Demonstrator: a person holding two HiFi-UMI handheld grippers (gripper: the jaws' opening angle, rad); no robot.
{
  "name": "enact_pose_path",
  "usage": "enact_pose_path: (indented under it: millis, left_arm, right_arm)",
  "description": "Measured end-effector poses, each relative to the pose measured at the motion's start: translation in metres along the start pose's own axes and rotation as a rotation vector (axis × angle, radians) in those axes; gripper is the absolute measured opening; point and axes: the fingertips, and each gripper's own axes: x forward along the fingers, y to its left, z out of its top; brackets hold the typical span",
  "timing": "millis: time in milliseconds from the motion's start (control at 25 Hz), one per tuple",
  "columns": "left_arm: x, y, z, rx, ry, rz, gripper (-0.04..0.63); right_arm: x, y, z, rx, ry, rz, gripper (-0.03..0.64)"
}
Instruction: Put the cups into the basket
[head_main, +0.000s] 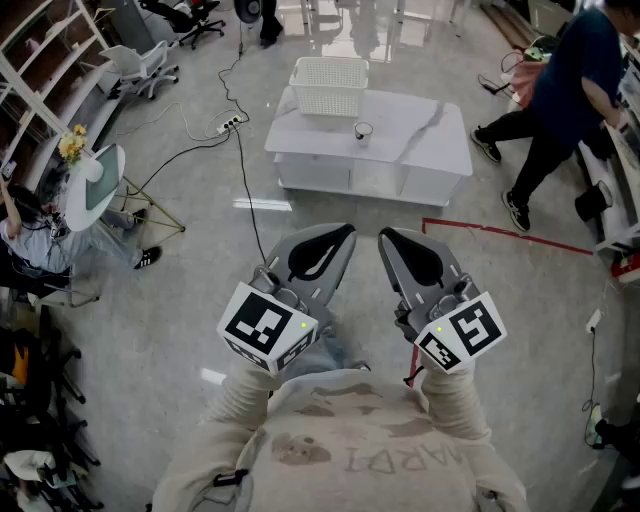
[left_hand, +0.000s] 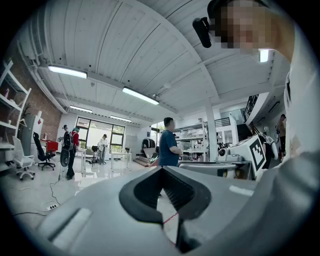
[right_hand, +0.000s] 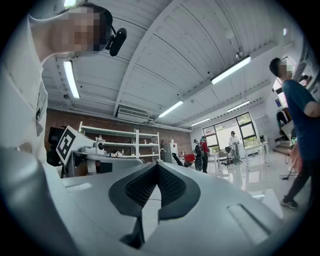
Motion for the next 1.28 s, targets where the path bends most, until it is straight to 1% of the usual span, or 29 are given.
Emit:
enact_pose_path:
  millis: [200, 480, 640, 840, 1000, 1160, 1280]
  left_arm:
    - [0.008, 0.005, -0.003, 0.001, 0.003, -0.003, 0.0]
    - [0.019, 0.032, -0.004, -0.006, -0.001, -0.007, 0.001]
    - [0.031, 0.058, -0.005, -0.011, 0.0, -0.013, 0.001]
    - [0.044, 0.097, -0.003, 0.004, -0.009, -0.043, 0.0]
    - [0.053, 0.121, -0.004, 0.023, -0.013, -0.07, 0.002]
    - [0.065, 0.144, 0.002, -0.002, -0.025, -0.081, 0.001]
    - [0.08, 0.161, 0.003, -0.018, -0.027, -0.076, 0.001]
  right_arm:
    - [0.005, -0.008, -0.002, 0.003, 0.001, -0.003, 0.026]
    - [0.029, -0.02, -0.003, 0.001, 0.006, -0.008, 0.025]
    - [0.053, -0.034, -0.007, 0.011, 0.004, -0.021, 0.026]
    - [0.09, -0.051, -0.005, 0.033, -0.022, -0.049, 0.026]
    - [0.111, -0.06, -0.012, 0.019, -0.004, -0.068, 0.026]
    - [0.124, -0.077, -0.014, 0.025, 0.025, -0.102, 0.028]
    - [0.132, -0.098, -0.015, 0.034, 0.031, -0.127, 0.028]
